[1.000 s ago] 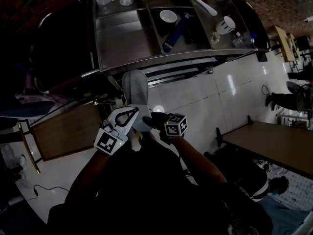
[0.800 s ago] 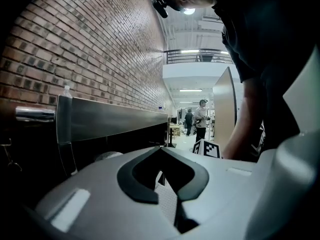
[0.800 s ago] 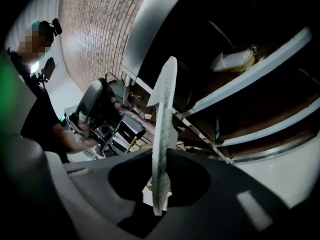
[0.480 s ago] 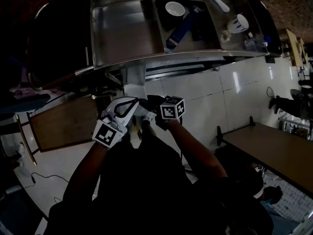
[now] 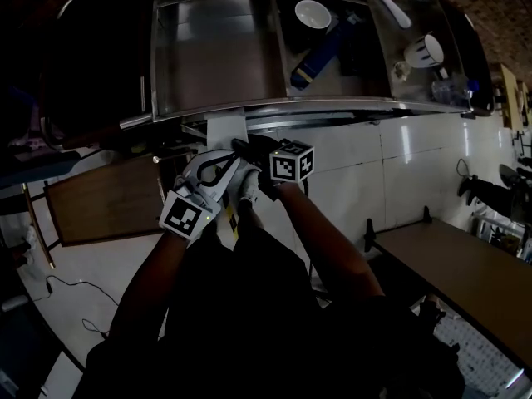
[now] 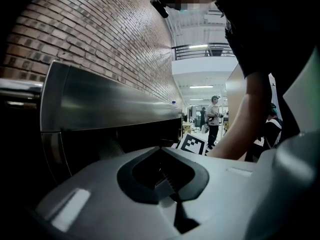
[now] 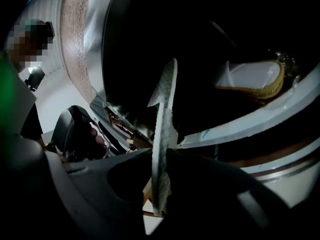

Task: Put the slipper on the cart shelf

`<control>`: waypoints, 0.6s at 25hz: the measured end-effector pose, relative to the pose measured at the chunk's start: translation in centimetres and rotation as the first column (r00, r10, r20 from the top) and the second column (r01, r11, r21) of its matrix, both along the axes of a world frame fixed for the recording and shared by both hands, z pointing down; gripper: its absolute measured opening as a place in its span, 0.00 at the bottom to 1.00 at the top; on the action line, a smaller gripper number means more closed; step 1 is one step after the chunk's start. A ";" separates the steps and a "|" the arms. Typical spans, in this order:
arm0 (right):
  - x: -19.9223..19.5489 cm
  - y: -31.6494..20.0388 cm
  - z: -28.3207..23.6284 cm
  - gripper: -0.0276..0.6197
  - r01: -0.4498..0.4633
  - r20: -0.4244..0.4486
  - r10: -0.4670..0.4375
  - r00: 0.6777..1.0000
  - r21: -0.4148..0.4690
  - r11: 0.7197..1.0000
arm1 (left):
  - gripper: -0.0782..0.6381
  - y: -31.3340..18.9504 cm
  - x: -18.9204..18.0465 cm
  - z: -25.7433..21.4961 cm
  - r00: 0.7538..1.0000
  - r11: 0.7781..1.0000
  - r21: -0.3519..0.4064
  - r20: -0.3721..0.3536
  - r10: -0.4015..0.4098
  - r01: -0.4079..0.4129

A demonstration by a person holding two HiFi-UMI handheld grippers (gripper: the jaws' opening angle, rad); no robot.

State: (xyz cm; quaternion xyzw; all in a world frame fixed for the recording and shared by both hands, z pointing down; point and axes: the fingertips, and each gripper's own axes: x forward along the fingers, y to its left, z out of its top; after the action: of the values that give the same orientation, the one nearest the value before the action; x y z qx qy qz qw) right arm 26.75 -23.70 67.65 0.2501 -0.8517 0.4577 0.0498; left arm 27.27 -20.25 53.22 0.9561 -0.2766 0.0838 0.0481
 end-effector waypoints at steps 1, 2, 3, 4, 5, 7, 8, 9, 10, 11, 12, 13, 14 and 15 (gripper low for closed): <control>-0.1 -0.6 0.0 0.14 -0.001 -0.003 0.001 1.000 0.007 1.000 | 0.11 -0.4 0.1 0.0 1.000 1.000 0.000 -0.002 -0.008 0.008; -0.1 -1.1 0.0 0.14 0.000 -0.012 0.000 1.000 0.016 1.000 | 0.11 -0.7 0.2 0.0 1.000 1.000 0.002 -0.004 -0.013 0.013; -0.1 -1.6 0.2 0.14 0.003 -0.024 -0.002 1.000 0.028 1.000 | 0.11 -0.9 0.4 0.0 1.000 1.000 0.004 -0.005 -0.016 0.016; -0.1 -2.1 0.3 0.15 0.006 -0.039 -0.004 0.999 0.043 0.999 | 0.11 -1.1 0.5 0.1 1.000 1.000 0.009 -0.006 -0.019 0.019; -0.1 -2.7 0.4 0.15 0.008 -0.056 -0.005 0.998 0.061 0.998 | 0.11 -1.2 0.6 0.1 1.000 1.000 0.011 -0.006 -0.023 0.023; 0.0 -3.6 0.5 0.15 0.005 -0.090 0.004 0.996 0.101 0.995 | 0.11 -1.4 0.6 0.4 0.999 0.999 0.003 -0.001 -0.037 0.037; 0.2 -4.1 0.4 0.15 -0.001 -0.102 0.013 0.995 0.120 0.993 | 0.11 -1.4 0.6 0.5 0.999 0.999 -0.002 0.003 -0.044 0.044; 0.4 -4.6 0.4 0.15 -0.010 -0.110 0.026 0.994 0.137 0.991 | 0.11 -1.5 0.7 0.7 0.999 0.999 -0.005 0.008 -0.049 0.049; 0.6 -5.1 0.2 0.15 -0.023 -0.112 0.040 0.993 0.150 0.988 | 0.11 -1.6 0.7 0.8 0.999 0.999 -0.005 0.011 -0.052 0.052; 0.7 -5.5 0.1 0.15 -0.036 -0.112 0.054 0.992 0.161 0.986 | 0.11 -1.6 0.8 0.9 0.998 0.998 -0.006 0.012 -0.056 0.056; 0.9 -6.0 0.0 0.15 -0.049 -0.110 0.068 0.992 0.168 0.985 | 0.11 -1.7 0.8 1.0 0.998 0.998 -0.007 0.012 -0.059 0.059; 1.0 -6.4 0.0 0.15 -0.060 -0.107 0.079 0.991 0.174 0.983 | 0.11 -1.8 0.9 1.0 0.998 0.998 -0.007 0.013 -0.062 0.062; 1.1 -6.8 0.0 0.15 -0.070 -0.103 0.089 0.991 0.178 0.982 | 0.11 -1.9 0.9 1.1 0.998 0.998 -0.007 0.013 -0.064 0.064; 1.2 -7.2 0.0 0.15 -0.077 -0.101 0.096 0.990 0.181 0.981 | 0.11 -2.0 0.9 1.1 0.998 0.998 -0.008 0.011 -0.068 0.068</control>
State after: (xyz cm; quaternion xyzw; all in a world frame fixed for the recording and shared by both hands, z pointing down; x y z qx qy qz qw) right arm 27.95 -30.91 67.67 0.3152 -0.8732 0.3679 0.0540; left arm 28.21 -22.20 54.34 0.9455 -0.3090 0.0883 0.0535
